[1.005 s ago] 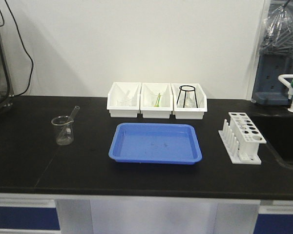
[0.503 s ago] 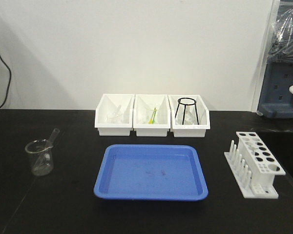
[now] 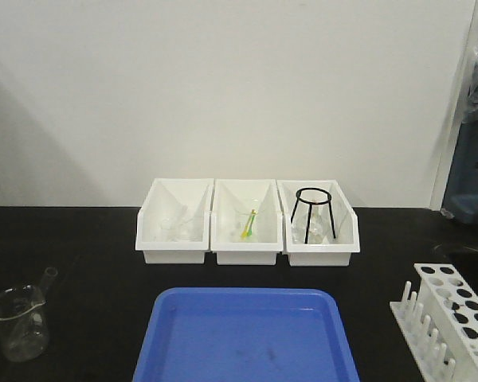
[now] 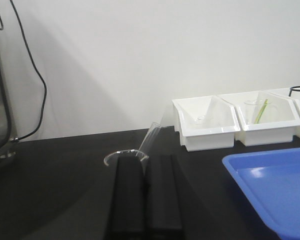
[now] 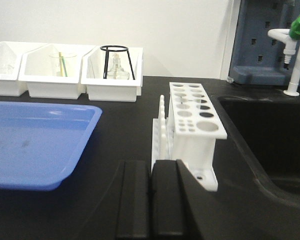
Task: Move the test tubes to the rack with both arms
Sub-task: 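Reach the left gripper down to the glass test tube in the beaker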
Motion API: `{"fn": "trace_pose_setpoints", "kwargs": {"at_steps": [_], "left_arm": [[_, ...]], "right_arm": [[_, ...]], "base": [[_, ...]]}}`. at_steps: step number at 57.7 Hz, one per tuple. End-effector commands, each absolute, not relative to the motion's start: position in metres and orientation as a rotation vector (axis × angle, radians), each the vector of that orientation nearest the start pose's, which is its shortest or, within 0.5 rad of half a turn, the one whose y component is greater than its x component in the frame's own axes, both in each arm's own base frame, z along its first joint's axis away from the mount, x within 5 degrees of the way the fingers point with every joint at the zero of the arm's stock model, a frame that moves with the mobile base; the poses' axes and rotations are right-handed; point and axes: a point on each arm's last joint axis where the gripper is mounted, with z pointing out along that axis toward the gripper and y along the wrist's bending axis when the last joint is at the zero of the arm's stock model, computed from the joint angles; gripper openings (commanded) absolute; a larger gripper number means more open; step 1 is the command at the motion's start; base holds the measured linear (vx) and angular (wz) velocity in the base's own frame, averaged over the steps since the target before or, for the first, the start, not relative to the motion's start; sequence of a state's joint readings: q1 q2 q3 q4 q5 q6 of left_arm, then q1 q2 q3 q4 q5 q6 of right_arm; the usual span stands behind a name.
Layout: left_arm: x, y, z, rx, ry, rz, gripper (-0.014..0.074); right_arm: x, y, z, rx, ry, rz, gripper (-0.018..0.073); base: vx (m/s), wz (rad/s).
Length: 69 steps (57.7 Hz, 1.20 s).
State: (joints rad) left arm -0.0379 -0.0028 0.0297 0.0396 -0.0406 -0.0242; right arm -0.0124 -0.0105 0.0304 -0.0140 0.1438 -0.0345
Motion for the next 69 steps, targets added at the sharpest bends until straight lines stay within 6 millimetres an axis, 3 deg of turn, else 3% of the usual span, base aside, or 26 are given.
{"fn": "trace_pose_setpoints", "kwargs": {"at_steps": [1,69], "left_arm": [[0.0592,-0.0025,0.2029,0.032,1.445,-0.03,-0.002],[0.0592,-0.0025,0.2029,0.032,1.445,-0.03,-0.002]], "right_arm": [[0.0573,-0.0008,0.1942,-0.036,1.576,-0.057,-0.0008],[0.0573,-0.0008,0.1942,-0.036,1.576,-0.057,-0.0008]], "base": [[0.32,-0.04],[0.15,-0.01]]}}
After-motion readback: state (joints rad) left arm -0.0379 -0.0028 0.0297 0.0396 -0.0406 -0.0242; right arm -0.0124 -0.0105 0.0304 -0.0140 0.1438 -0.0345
